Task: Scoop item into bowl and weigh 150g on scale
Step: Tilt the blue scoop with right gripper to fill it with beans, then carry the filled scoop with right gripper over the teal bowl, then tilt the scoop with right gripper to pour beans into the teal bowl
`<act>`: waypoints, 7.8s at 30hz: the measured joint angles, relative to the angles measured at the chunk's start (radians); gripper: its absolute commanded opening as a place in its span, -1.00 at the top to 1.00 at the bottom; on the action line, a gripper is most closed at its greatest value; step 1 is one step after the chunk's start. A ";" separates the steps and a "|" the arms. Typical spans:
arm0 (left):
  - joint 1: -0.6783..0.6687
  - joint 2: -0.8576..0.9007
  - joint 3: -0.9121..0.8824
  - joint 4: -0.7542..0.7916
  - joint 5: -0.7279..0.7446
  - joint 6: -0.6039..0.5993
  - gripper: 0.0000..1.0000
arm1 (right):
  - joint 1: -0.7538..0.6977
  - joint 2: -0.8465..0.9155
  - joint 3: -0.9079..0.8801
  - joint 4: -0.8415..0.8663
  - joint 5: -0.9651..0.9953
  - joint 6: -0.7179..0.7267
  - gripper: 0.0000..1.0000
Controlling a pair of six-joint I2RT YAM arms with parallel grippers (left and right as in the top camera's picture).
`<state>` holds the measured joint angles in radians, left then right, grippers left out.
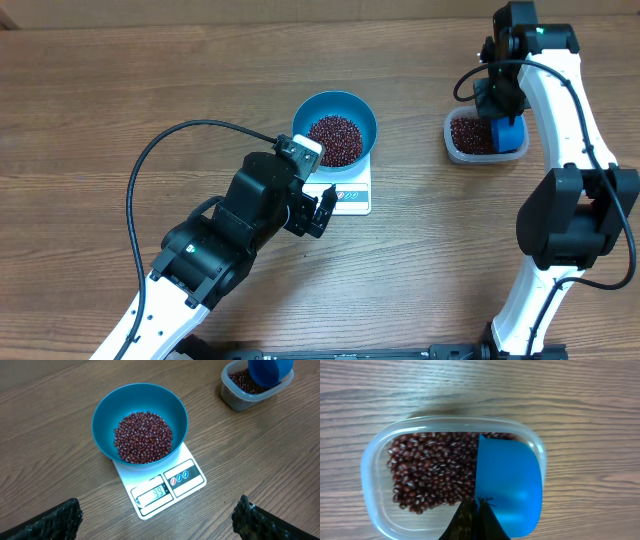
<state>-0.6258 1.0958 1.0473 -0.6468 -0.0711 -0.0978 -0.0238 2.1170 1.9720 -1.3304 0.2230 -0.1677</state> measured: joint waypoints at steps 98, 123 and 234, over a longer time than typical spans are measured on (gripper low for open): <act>0.000 0.000 0.000 -0.011 0.000 0.000 -0.99 | -0.192 -0.023 0.055 -0.185 -1.099 -0.199 0.93; 0.000 0.000 0.000 -0.011 0.000 0.000 -0.99 | 0.182 -0.029 0.058 0.052 -0.976 -0.198 0.93; 0.000 0.000 0.000 -0.011 -0.024 0.000 -0.99 | 0.465 -0.192 0.059 0.240 -0.063 -0.084 0.93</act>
<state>-0.6258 1.0958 1.0473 -0.6582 -0.0948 -0.0978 0.4416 1.9251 2.0308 -1.0901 0.1604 -0.2512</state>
